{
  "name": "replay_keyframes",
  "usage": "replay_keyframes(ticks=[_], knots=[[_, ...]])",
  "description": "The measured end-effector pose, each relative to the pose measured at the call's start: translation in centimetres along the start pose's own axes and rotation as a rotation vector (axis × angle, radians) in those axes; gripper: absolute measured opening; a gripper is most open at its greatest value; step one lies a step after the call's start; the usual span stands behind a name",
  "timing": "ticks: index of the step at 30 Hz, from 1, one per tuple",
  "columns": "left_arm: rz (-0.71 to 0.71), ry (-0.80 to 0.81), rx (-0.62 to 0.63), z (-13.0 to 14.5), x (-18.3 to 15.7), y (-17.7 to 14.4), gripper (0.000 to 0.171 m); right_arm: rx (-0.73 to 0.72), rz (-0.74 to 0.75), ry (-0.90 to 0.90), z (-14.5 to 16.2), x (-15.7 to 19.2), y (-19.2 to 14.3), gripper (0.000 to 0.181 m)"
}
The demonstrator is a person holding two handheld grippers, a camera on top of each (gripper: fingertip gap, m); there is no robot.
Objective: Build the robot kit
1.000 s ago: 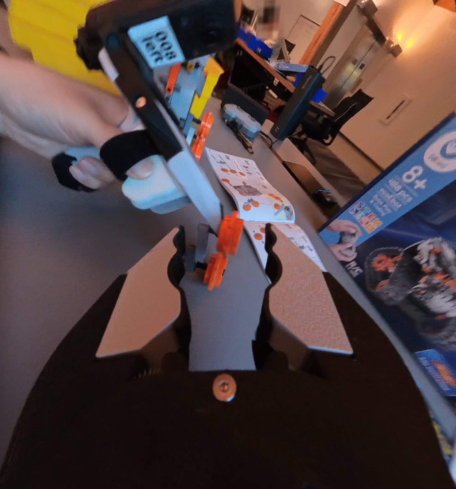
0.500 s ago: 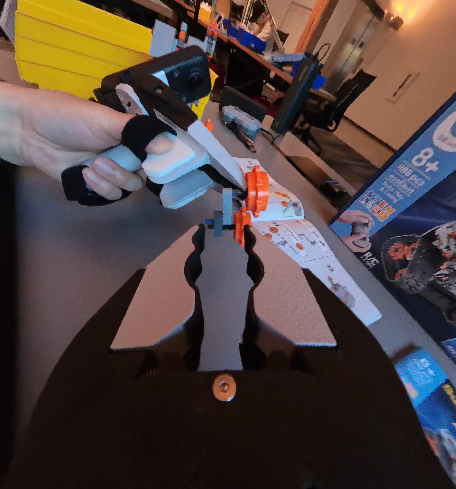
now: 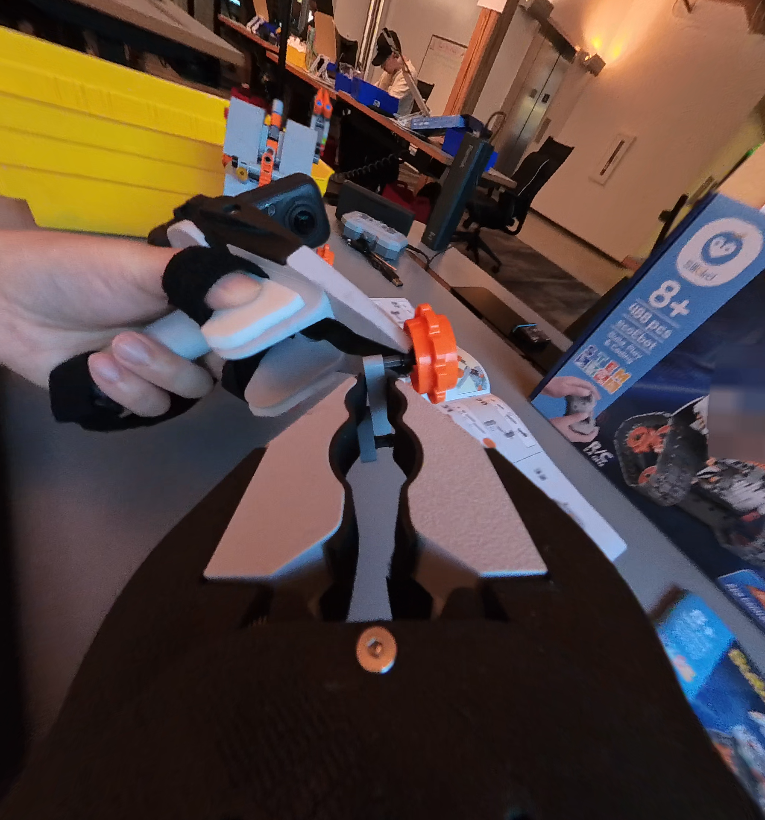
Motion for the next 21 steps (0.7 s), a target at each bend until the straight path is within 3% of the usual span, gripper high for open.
replay_keyframes(ticks=[5,10,21], knots=[[0.071,-0.057,0.026,0.4,0.1,0.1,0.006,0.042,0.063,-0.074,0.3,0.3,-0.3,0.007],[0.013,0.006,0.072,0.8,0.4,0.0,0.003,0.054,0.042,-0.065,0.6,0.8,-0.4,0.007],[-0.023,-0.022,0.121,1.7,2.0,-0.1,0.003,0.099,-0.044,0.084,2.2,1.1,0.2,0.007]])
Point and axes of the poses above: each gripper's, where its closed fingertips meet, y out along the fingers, z out of its underside, x = y × z across the jaws, the point moved 3 cm from there along -y, back along the fingers, and after that the axes turned 15 degrees about x, right-handed, at the moved point
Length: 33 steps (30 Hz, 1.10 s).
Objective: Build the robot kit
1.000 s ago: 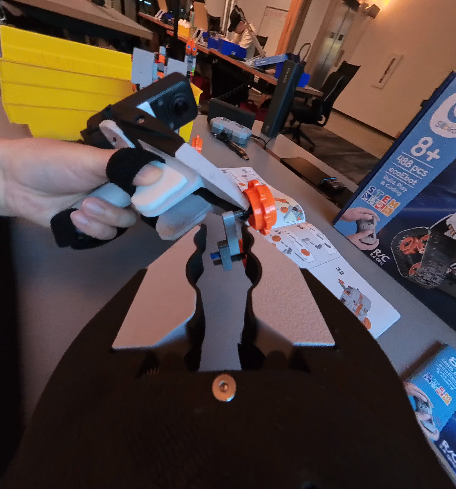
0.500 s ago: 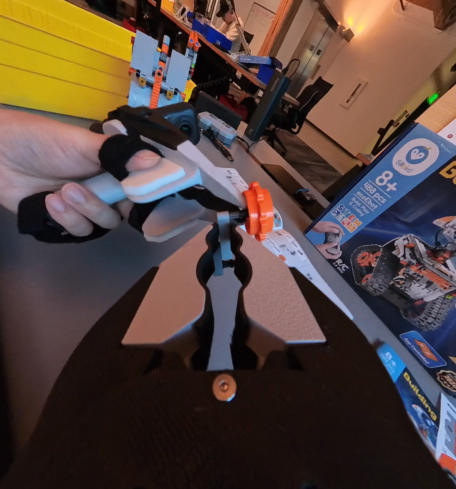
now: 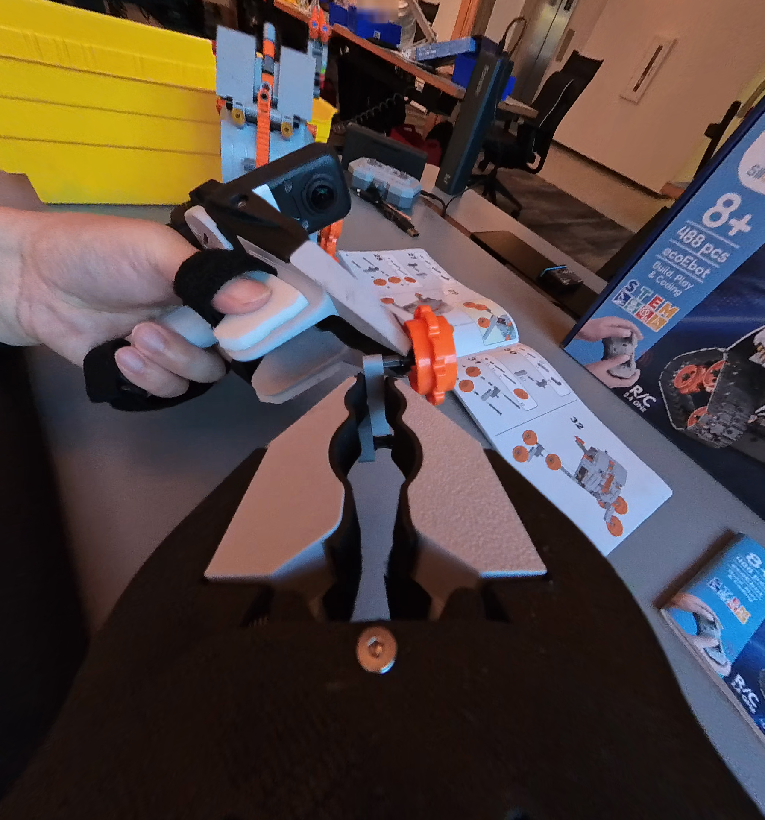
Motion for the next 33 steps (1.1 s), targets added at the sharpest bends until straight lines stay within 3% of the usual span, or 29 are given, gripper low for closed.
replay_keyframes(ticks=[22,27,33], knots=[[-0.014,-0.055,-0.03,0.2,1.2,-0.1,0.004,0.038,-0.023,0.057,1.0,-0.4,0.8,0.007],[-0.052,-0.068,-0.034,0.2,1.8,-0.3,0.004,0.022,-0.092,0.095,1.3,-0.3,1.3,0.008],[-0.07,-0.058,-0.05,-0.1,1.8,-0.4,0.003,0.036,-0.087,0.081,0.9,0.5,1.7,0.021]])
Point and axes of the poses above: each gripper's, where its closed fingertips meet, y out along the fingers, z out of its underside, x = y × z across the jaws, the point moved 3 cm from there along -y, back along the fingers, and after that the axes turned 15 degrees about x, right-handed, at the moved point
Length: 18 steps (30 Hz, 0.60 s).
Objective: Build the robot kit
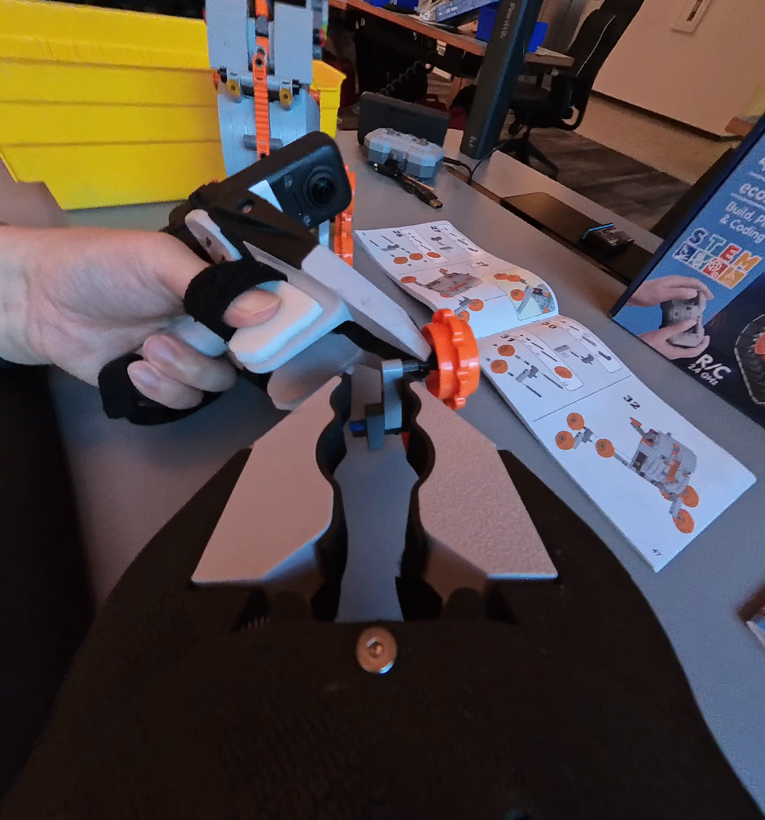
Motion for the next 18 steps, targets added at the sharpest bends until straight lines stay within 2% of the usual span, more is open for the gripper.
replay_keyframes(ticks=[4,7,9,18], knots=[[0.003,0.008,-0.001,-0.03,-0.09,0.07,0.002,-0.022,-0.047,0.137,-0.19,-0.38,-0.14,0.018],[0.001,0.011,-0.004,-0.08,-0.1,0.04,0.003,-0.033,-0.057,0.172,-0.26,-0.54,-0.25,0.018],[0.002,0.009,-0.007,-0.1,-0.09,0.02,0.003,-0.046,-0.06,0.207,-0.26,-0.75,-0.41,0.01],[0.002,-0.003,0.004,0.1,-0.01,0.24,0.004,-0.035,-0.055,0.194,-0.42,-0.63,-0.71,0.006]])
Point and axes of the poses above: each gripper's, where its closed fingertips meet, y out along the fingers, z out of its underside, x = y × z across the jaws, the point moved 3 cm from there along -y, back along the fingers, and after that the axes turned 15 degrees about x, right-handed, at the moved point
